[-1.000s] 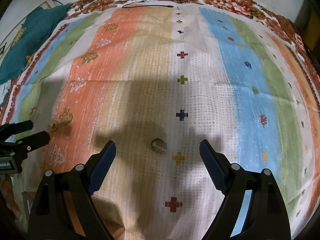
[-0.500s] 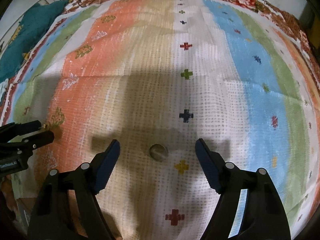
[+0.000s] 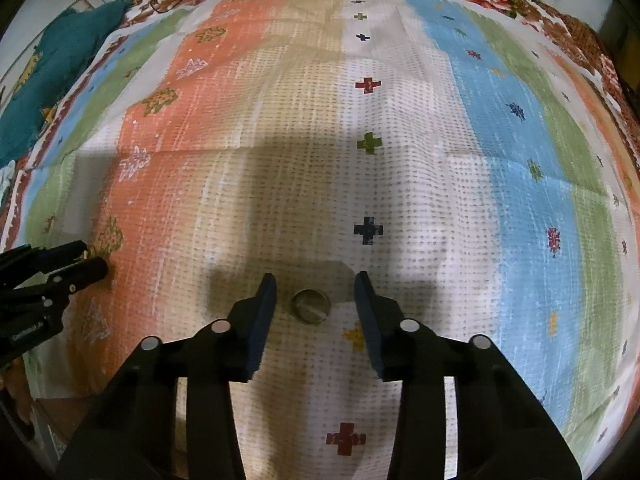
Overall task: Organize jewelry
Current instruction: 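Close the left tool on a gold ring while the right tool closes on the other ring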
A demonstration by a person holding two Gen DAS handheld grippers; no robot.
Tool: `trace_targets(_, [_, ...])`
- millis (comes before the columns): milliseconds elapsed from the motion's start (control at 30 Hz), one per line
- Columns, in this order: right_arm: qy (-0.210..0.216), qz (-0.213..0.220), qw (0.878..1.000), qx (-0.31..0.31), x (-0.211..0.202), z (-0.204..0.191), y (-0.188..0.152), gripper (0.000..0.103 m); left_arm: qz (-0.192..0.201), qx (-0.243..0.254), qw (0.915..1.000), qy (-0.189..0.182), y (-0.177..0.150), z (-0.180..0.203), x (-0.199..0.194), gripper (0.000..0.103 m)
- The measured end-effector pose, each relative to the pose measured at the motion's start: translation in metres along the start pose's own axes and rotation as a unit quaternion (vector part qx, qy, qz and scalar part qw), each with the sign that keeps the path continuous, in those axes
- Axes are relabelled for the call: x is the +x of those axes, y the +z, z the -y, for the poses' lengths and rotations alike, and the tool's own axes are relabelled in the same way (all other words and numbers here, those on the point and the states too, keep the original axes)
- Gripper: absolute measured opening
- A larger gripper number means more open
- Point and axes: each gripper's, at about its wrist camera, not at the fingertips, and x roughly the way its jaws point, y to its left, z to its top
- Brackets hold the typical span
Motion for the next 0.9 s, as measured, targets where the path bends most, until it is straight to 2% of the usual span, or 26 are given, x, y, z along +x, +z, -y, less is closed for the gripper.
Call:
trace_targets(100, [-0.001, -0.001, 1.0, -0.004, 0.0, -0.001, -0.001, 0.027, 0.001, -0.002, 1.0, 0.0, 0.0, -0.002, 0.001, 0.022])
trace_targets(200, [-0.002, -0.003, 1.0, -0.008, 0.0, -0.003, -0.002, 0.02, 0.002, 0.001, 1.0, 0.004, -0.002, -0.002, -0.001, 0.018])
trace_targets(900, [0.006, 0.002, 1.0, -0.022, -0.014, -0.014, -0.006, 0.02, 0.007, -0.009, 0.9999, -0.007, -0.004, -0.012, -0.015, 0.017])
